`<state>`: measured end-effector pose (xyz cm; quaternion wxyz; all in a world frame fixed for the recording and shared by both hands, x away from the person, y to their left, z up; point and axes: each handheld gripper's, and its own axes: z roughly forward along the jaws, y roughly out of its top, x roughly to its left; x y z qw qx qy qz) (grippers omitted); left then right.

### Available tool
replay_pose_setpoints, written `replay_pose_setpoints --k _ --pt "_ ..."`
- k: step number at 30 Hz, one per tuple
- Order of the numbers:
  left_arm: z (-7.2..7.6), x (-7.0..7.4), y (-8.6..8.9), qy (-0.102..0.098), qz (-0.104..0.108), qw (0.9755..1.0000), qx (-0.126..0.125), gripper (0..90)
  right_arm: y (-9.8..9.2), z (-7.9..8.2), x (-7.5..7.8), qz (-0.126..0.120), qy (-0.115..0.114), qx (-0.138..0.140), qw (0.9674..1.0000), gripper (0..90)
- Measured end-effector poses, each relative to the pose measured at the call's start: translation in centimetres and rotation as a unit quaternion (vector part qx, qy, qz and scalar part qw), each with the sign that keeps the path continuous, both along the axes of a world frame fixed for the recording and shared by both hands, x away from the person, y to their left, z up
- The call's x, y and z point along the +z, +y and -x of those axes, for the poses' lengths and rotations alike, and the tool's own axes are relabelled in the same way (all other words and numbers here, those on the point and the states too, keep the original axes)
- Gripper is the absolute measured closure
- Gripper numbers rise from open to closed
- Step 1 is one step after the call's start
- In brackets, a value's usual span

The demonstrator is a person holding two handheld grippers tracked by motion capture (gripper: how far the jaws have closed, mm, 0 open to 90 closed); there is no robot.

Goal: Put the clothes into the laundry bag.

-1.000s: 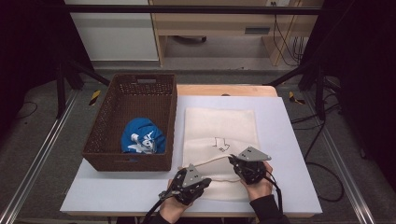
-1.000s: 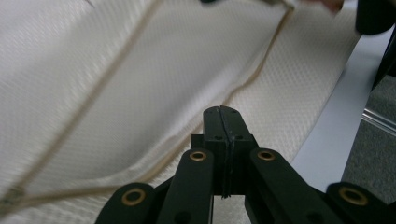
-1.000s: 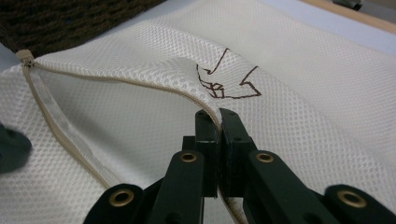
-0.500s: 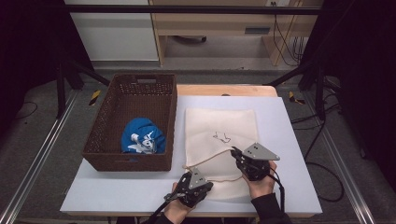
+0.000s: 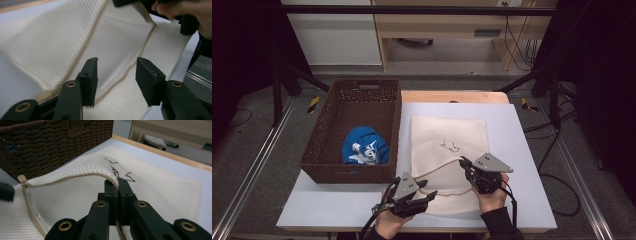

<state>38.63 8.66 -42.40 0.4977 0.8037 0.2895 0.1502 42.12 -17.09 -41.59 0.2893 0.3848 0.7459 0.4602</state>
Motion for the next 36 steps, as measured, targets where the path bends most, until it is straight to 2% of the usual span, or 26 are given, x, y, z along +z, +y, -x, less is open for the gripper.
replay_pose_setpoints --k 5,8,11,15,17,20,22,23,29,34,36 --pt "-1.1 2.8 1.8 -0.027 0.002 0.9996 0.011 41.7 -0.1 0.0 -0.1 0.000 0.001 0.000 1.0000 87.3" --pt "-1.8 4.4 2.9 -0.050 0.003 0.9985 0.021 36.1 -0.3 0.0 -0.1 -0.003 0.003 -0.002 1.0000 87.3" --pt "-2.5 5.7 4.0 -0.065 0.004 0.9974 0.030 35.1 -0.3 0.0 -0.1 -0.003 0.004 -0.002 1.0000 87.3" --pt "-3.9 7.3 5.5 -0.067 -0.002 0.9966 0.049 33.2 -0.2 0.0 -0.2 0.000 0.003 0.000 1.0000 87.3" --pt "-4.6 8.0 6.3 -0.075 -0.006 0.9952 0.064 32.9 -0.2 0.0 -0.3 -0.001 0.004 -0.001 1.0000 87.3" --pt "-5.8 9.1 7.7 -0.075 -0.007 0.9937 0.083 32.7 -0.3 0.0 -0.3 -0.001 0.005 -0.001 1.0000 87.3" --pt "-7.2 9.8 9.1 -0.079 -0.019 0.9912 0.105 31.6 -0.3 0.0 -0.3 -0.001 0.005 -0.001 1.0000 87.3" --pt "-7.2 9.8 9.1 -0.079 -0.019 0.9912 0.105 31.0 -0.3 0.0 -0.3 -0.001 0.005 -0.001 1.0000 87.3" --pt "-10.0 9.9 11.4 -0.072 -0.033 0.9869 0.140 27.9 -0.3 0.0 -0.4 0.000 0.007 0.000 1.0000 87.3" --pt "-12.5 8.5 12.6 -0.058 -0.056 0.9840 0.159 26.8 -0.3 -0.1 -0.4 0.001 0.009 0.001 1.0000 87.3" --pt "-13.5 7.8 13.0 -0.053 -0.073 0.9826 0.163 25.3 -0.3 -0.1 -0.5 0.001 0.010 0.001 1.0000 87.3"
